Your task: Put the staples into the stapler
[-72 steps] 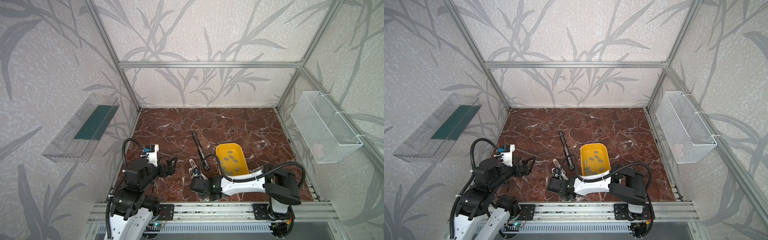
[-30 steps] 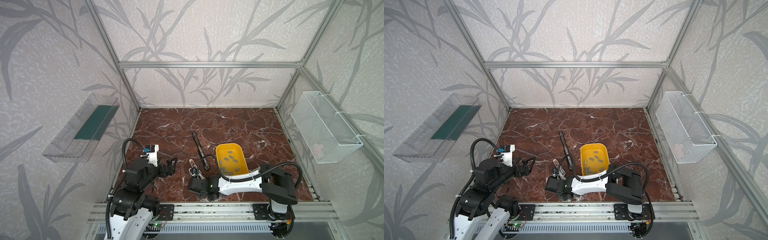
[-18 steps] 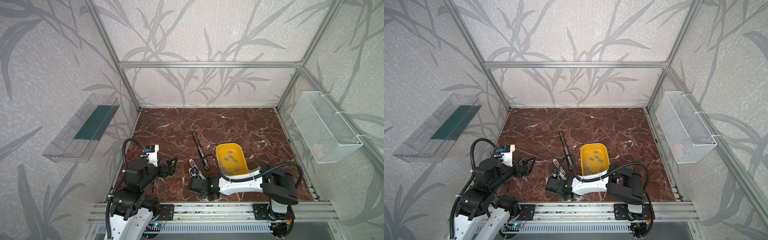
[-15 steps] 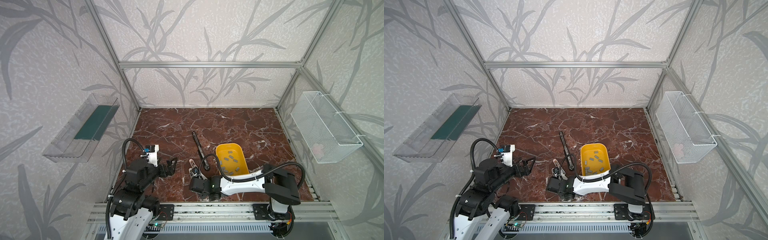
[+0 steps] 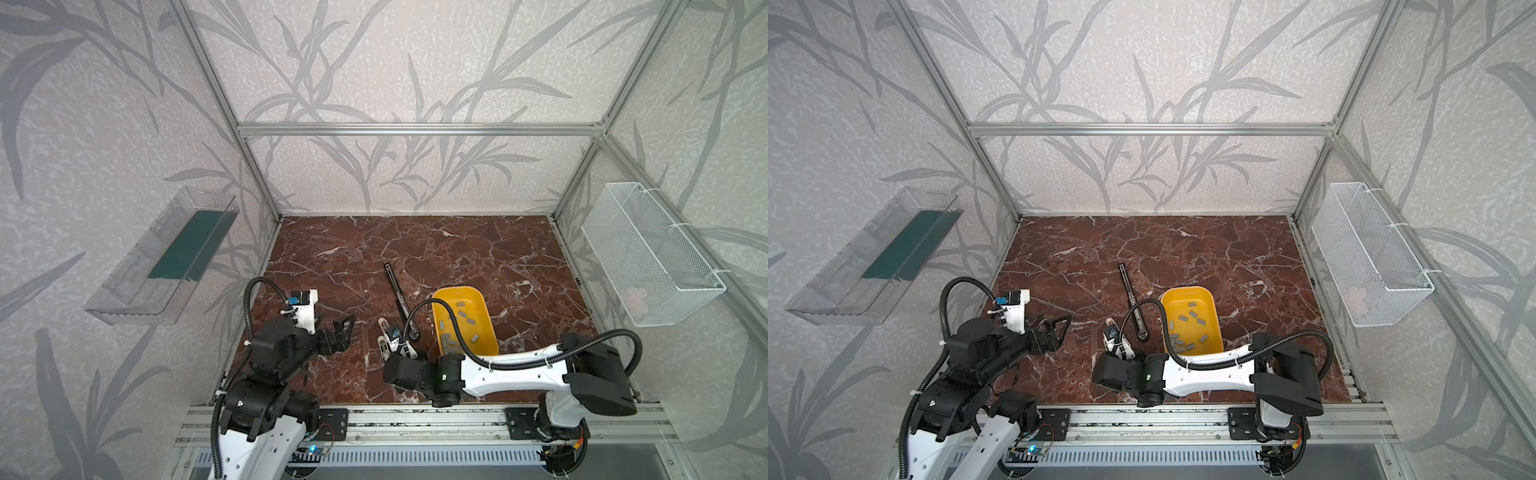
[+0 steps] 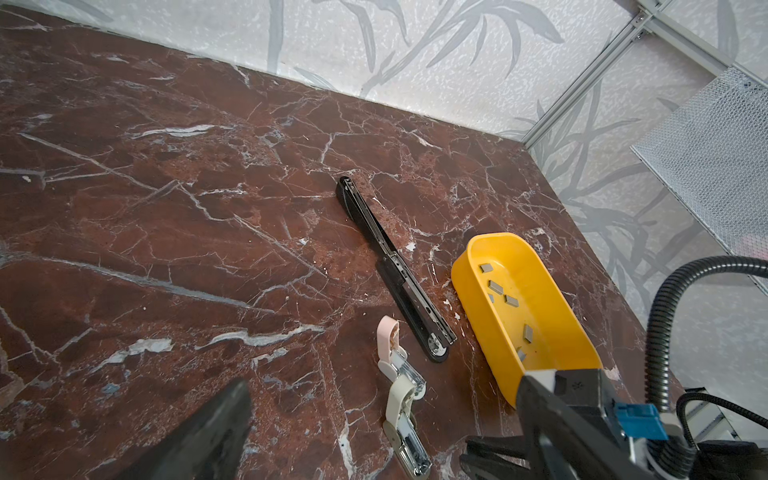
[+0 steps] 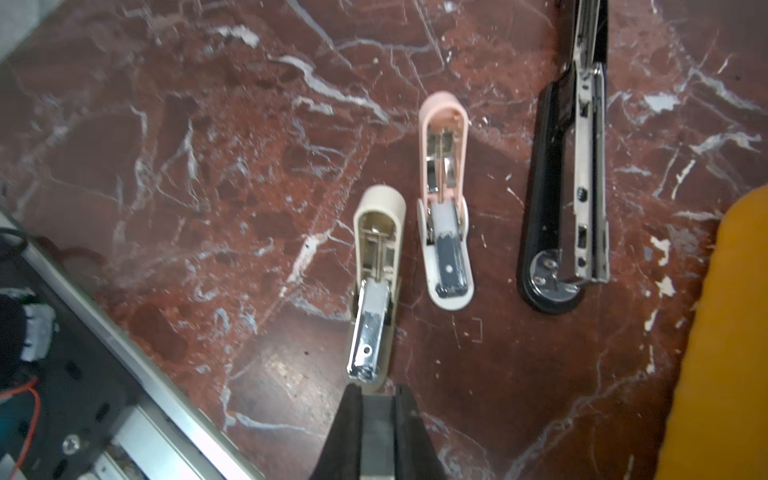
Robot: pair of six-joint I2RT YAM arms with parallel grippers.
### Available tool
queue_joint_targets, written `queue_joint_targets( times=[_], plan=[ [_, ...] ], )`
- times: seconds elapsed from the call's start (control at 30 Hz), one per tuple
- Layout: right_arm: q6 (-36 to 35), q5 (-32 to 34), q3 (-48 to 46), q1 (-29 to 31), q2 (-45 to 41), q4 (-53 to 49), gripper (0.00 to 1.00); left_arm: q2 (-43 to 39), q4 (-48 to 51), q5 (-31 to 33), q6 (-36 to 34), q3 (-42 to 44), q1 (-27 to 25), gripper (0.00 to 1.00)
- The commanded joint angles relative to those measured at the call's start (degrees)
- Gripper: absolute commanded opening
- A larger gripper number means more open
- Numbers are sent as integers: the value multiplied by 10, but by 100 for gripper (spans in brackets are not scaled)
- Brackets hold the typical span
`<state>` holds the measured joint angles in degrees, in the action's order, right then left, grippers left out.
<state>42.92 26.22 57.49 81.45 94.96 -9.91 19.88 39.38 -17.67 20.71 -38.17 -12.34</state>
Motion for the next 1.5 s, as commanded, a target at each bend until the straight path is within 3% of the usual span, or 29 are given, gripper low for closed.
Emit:
queue_joint_targets(
  times=[0.0, 0.2, 0.73, 1.47],
  plan=[
    [13, 26, 16, 5, 25, 59, 10, -7, -1, -2, 9, 3, -3, 99],
    [31, 50, 50, 7, 86, 38, 10, -13, 0, 0, 10, 3, -7, 99],
    [82, 132, 38, 29, 105, 63, 10, -17, 2, 7, 10, 2, -8, 99],
    [64, 114, 14, 23, 121, 94, 9, -19, 5, 17, 13, 1, -15, 99]
  ],
)
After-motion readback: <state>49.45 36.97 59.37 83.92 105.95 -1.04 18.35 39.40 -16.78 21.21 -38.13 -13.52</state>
